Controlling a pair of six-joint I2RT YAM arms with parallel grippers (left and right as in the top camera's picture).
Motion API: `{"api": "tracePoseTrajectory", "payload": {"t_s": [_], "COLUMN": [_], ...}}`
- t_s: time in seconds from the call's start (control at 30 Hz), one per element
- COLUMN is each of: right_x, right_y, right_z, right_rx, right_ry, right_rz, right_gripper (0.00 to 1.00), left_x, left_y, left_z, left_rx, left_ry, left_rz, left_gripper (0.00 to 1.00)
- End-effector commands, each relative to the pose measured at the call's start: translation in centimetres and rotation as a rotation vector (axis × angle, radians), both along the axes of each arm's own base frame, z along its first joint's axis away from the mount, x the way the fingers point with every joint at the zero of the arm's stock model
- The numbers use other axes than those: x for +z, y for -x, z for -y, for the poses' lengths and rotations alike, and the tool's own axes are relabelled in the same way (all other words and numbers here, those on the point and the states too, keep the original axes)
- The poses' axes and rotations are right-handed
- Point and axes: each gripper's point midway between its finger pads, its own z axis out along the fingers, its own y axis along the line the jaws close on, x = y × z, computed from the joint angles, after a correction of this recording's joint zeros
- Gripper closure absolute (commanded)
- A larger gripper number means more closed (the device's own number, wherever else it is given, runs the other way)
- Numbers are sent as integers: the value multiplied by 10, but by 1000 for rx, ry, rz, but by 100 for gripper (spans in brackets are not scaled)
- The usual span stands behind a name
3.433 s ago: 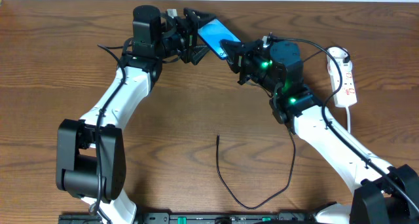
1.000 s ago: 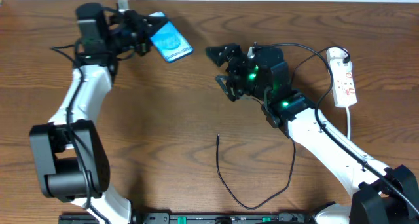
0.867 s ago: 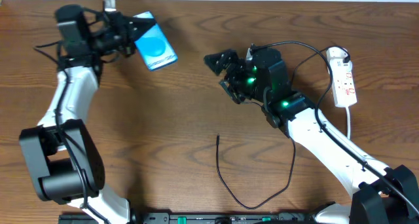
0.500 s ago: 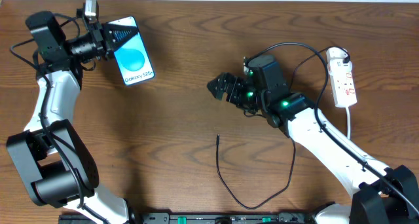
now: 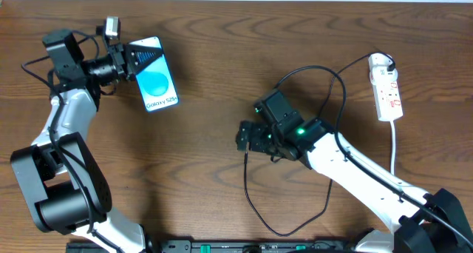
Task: Plug charger to phone and switch on socket
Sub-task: 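Move the right gripper down over the black cable's plug end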
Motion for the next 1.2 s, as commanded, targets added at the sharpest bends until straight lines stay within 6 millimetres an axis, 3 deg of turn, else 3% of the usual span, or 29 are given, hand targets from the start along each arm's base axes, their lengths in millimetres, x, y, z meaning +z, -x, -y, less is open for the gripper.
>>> {"api": "tracePoseTrajectory", "payload": {"t_s": [0.0,0.17,0.33,0.57,0.6,0.8,0.9,1.1,1.17], "right_x": [6,11,5,-3,-2,-20,-36,-62,-69], "right_y": [2,8,1,4,6,9,16,30,32], "right_z": [-5,-24,-15,-14,-19,-36,-32,-23,-20], "right_rx": [-8,33,58,40,32,-7,-46,-68,-68], "right_ry": [7,18,235,284,258,218,246,273,278], "right_rz": [11,2,-112,-188,-203,-173,-168,-179,-182], "right_gripper": [1,1,1,1,10,23,22,7,9], "left_x": [5,0,0,0,0,0,-1,-1,-1], "left_y": [8,10,10,10,10,10,9,9,9], "left_z": [2,3,3,3,3,3,2,2,2], "left_rx": [-26,-27,-26,-26,-26,-26,-17,-16,-16], "left_ry": [-2,3,3,2,3,3,-2,-3,-3], "left_rz": [49,33,34,34,34,34,32,31,31], "left_gripper": [93,93,93,93,93,93,93,92,92]}}
